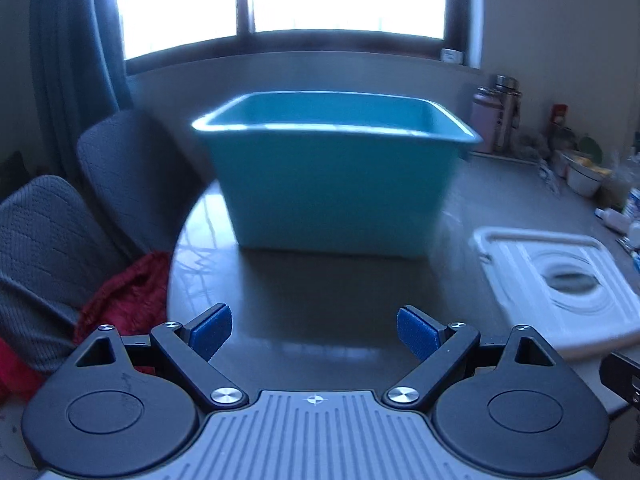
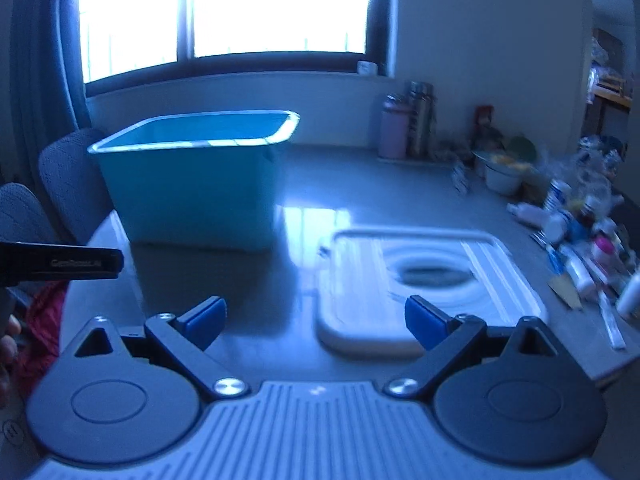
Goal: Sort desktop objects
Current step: 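Withdraw both tools from the tub toward the white lid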
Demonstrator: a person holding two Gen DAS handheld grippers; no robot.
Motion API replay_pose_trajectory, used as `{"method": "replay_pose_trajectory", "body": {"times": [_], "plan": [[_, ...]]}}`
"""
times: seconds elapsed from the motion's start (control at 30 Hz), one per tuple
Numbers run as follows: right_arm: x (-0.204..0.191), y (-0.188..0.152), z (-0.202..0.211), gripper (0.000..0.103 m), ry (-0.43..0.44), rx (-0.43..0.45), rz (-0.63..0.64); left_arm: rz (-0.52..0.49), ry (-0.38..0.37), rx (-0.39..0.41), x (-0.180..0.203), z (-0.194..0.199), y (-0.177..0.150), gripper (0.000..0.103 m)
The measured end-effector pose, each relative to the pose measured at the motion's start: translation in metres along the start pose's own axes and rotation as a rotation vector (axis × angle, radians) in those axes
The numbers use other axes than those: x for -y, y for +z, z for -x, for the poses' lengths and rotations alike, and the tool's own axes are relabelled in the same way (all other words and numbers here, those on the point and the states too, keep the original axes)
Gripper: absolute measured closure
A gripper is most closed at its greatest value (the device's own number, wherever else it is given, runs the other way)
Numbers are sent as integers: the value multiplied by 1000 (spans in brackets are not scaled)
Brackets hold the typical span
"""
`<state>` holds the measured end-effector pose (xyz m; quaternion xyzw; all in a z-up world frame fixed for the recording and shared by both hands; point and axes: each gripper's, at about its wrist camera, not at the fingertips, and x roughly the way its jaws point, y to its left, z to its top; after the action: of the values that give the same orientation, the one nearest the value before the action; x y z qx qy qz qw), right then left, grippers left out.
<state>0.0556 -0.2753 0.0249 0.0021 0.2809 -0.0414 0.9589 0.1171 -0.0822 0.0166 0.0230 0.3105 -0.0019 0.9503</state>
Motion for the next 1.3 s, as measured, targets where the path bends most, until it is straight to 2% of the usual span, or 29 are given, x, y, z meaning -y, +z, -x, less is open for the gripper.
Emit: {"method": "replay_pose_trajectory", "body": {"times": [0.13,0.33,0.43,0.53,0.8,1.3], "plan": [[14,-15,10,7,-14,-19,12,-4,-12,-8,9,18,-23,12],[17,-29,23,7,-3,-44,2,12,-28,-81,12,29,-51,12],[19,-34,28,7,-2,-59,2,-14,-29,-114,16,29,-58,12],[22,-38,31,7,4,-67,11,-11,-35,-112,18,31,-60,12],[32,-39,22,7,7,-78,6,-34,-49,-167,36,19,-61,12],[75,-36,0,7,-35,-101,-39,-83,-71,-205,92,-8,-43,12]]}}
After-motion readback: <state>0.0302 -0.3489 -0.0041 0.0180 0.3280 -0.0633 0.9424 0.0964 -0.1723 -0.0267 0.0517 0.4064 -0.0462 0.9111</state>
